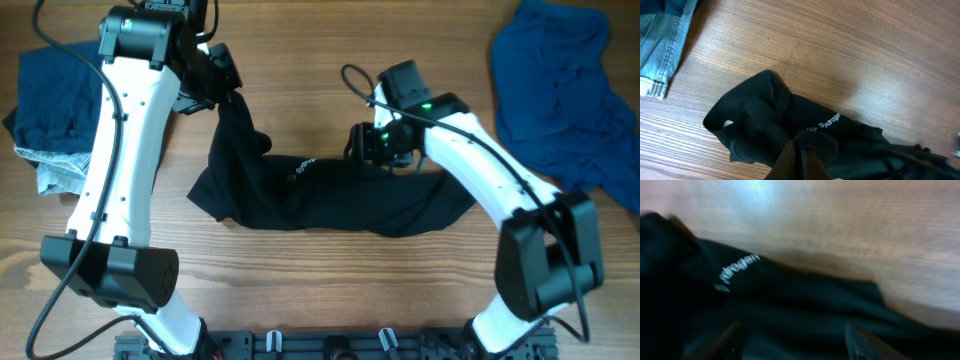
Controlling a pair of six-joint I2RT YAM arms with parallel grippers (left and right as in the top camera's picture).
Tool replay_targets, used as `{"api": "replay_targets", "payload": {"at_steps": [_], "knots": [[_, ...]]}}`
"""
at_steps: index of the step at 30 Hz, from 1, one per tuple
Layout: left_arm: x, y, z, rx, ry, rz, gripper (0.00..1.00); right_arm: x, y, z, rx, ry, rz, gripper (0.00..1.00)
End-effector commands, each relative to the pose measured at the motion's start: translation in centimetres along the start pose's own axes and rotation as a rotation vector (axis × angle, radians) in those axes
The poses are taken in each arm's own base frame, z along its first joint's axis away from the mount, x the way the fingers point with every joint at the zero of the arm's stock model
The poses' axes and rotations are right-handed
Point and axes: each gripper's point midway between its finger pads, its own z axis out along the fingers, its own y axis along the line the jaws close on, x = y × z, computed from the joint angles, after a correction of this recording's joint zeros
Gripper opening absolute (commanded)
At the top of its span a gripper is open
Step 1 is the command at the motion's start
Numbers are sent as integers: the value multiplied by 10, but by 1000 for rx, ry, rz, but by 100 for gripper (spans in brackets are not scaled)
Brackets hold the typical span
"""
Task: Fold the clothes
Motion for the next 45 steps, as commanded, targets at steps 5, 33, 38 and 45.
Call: {"api": "replay_targets", "payload": {"at_steps": [5, 33, 38, 45], "knots": [[-5, -3, -2, 26, -17, -20, 4, 22, 11, 42, 72, 82, -57, 61], [-65, -43, -213, 333, -656, 85, 4, -70, 6, -285, 86, -673, -12, 4], [-17, -14, -185, 219, -444, 78, 4, -29, -27, -236, 159, -421, 89, 10], [-18, -12, -146, 153, -324, 74, 4, -81, -27, -114, 20, -345, -125, 36]]}}
